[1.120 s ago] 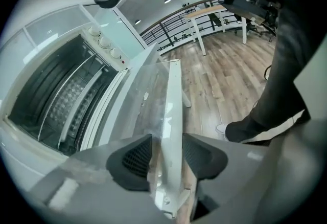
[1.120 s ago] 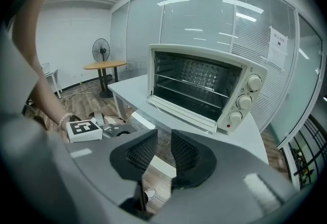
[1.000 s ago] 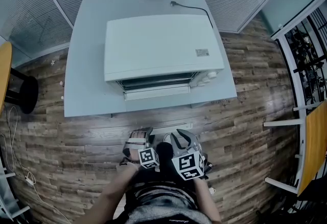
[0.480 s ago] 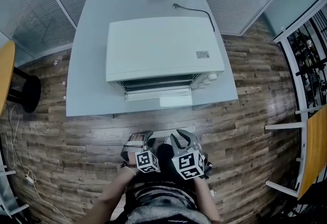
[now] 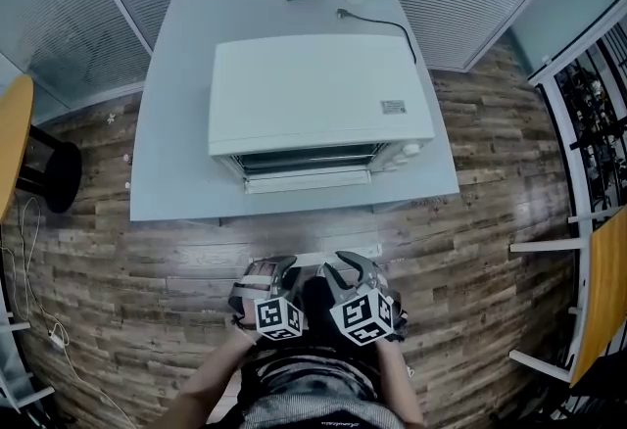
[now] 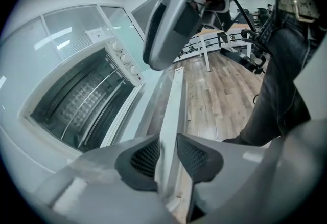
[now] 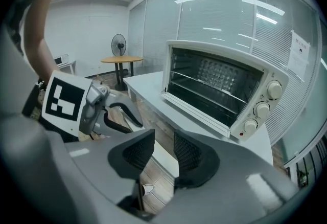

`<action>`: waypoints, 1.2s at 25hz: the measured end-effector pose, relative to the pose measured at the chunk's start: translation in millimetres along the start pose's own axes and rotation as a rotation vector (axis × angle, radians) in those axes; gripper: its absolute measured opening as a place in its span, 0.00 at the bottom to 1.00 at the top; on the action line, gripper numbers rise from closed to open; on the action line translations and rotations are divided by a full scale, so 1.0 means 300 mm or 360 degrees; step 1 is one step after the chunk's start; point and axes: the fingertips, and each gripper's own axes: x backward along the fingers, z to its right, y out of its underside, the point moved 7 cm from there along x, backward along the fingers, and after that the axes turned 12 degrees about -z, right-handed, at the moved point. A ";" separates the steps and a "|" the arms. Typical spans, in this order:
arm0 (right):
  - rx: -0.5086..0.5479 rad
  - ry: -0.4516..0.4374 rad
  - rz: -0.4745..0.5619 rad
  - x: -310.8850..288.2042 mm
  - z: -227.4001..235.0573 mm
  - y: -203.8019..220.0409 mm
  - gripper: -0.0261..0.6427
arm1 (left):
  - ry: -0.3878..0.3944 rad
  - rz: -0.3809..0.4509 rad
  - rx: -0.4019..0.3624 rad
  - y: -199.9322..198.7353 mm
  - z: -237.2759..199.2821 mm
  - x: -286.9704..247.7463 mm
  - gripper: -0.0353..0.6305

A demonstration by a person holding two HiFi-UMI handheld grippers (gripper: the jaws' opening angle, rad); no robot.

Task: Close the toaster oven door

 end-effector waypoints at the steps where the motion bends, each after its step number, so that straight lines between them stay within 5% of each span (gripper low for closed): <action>1: 0.0032 -0.0006 -0.0015 -0.003 -0.005 0.000 0.22 | -0.0002 0.0013 0.0005 -0.004 -0.008 0.012 0.23; 14: 0.0352 0.0118 -0.0179 -0.021 -0.019 -0.010 0.23 | -0.0062 0.0166 0.0110 -0.047 -0.116 0.141 0.21; 23: 0.0469 0.0196 -0.0162 0.003 0.019 -0.063 0.19 | -0.0119 0.0193 0.0071 -0.077 -0.191 0.196 0.18; 30: 0.0455 0.0200 -0.0071 0.041 0.065 -0.122 0.18 | -0.0128 0.0274 0.0283 -0.077 -0.255 0.262 0.24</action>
